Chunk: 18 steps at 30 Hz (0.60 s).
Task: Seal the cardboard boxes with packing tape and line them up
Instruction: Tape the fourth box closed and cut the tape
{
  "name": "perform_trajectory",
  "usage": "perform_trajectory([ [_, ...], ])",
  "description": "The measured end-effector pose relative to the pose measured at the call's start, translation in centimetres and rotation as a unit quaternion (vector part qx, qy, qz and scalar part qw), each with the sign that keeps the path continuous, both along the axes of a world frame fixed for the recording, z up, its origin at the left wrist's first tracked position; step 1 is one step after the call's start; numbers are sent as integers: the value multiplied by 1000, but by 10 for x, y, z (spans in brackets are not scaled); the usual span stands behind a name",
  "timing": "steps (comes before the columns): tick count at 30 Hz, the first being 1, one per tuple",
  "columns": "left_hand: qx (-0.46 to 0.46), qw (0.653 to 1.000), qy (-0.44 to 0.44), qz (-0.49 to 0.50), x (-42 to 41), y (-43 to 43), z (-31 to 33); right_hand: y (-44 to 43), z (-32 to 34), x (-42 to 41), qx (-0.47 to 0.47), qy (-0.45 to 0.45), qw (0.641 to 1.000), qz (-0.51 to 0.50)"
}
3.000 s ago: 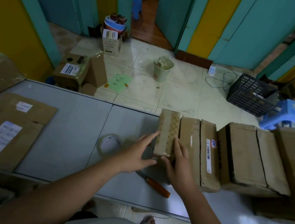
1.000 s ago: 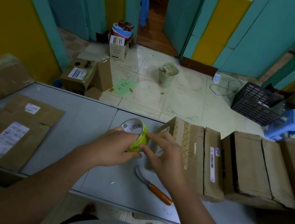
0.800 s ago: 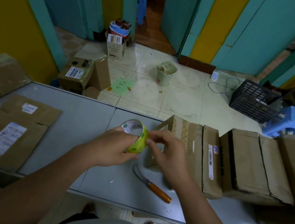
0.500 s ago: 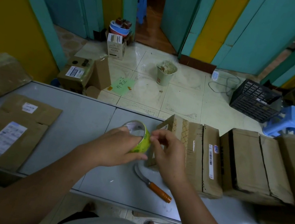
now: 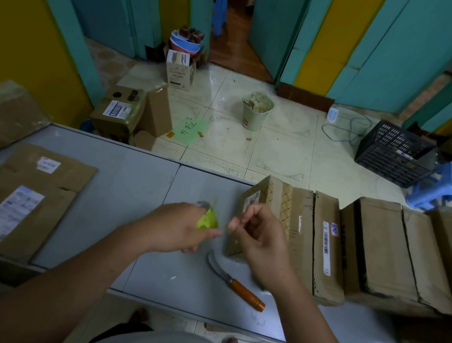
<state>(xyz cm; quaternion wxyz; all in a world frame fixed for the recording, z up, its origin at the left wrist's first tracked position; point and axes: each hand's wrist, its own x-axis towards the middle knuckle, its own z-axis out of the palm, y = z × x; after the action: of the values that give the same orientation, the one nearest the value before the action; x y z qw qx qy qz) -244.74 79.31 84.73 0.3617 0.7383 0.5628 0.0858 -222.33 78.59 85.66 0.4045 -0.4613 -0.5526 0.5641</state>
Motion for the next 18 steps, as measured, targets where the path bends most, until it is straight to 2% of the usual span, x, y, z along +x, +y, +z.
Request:
perform_trajectory([
  [1,-84,994,-70,29,-3,3,-1,-2,-1,0,3,2,1000,3],
  [2,-126,984,-116,51,-5,5,-3,-3,-3,0,6,4,1000,2],
  [3,-129,981,-129,63,-7,7,-4,-4,-5,-1,7,3,1000,-1],
  [8,-57,995,-71,30,-3,8,-1,0,-3,-5,-87,-20,995,-43],
  [11,-69,990,-122,-10,-1,7,10,8,3,0,-49,-95,994,-28],
  [18,-45,956,-288,12,-8,-4,17,12,14,15,-77,-38,994,-69],
])
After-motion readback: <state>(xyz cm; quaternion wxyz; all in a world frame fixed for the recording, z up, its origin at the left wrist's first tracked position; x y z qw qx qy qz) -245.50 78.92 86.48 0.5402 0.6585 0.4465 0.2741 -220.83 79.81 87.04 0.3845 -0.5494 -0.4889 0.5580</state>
